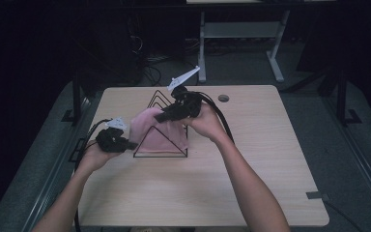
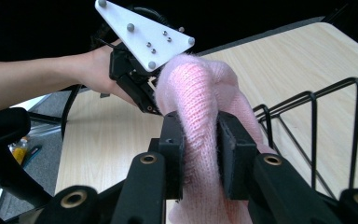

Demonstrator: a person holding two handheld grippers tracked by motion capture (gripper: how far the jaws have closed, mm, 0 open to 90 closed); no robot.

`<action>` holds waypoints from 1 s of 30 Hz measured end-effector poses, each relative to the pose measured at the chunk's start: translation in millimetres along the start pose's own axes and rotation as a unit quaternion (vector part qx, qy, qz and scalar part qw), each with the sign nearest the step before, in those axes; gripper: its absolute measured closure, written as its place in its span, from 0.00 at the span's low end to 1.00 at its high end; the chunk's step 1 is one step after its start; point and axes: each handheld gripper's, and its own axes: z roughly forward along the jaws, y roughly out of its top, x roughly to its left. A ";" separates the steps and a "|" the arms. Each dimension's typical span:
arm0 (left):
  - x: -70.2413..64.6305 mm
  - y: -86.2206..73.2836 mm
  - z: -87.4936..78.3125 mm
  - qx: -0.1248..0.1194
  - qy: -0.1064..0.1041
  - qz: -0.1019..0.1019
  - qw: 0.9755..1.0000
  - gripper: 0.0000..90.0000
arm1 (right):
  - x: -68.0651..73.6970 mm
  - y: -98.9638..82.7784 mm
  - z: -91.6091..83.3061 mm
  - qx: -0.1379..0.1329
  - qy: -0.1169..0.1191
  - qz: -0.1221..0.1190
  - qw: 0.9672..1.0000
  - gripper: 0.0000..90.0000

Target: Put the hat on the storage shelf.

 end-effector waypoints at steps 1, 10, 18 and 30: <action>0.0 -0.6 1.8 0.003 0.000 0.000 1.000 0.91 | -1.2 -1.4 2.4 0.001 0.003 -0.002 1.000 0.81; 0.8 -2.3 8.4 0.019 0.001 0.004 1.000 0.91 | -2.9 -9.0 5.4 0.004 0.014 0.001 1.000 0.75; 2.0 -3.1 12.6 0.032 0.001 0.007 0.999 0.91 | -2.6 -14.5 4.4 0.001 0.029 0.010 1.000 0.69; 6.2 0.3 -3.7 -0.027 -0.026 -0.010 0.999 0.72 | -4.1 -14.6 7.6 -0.004 0.033 0.010 0.999 0.82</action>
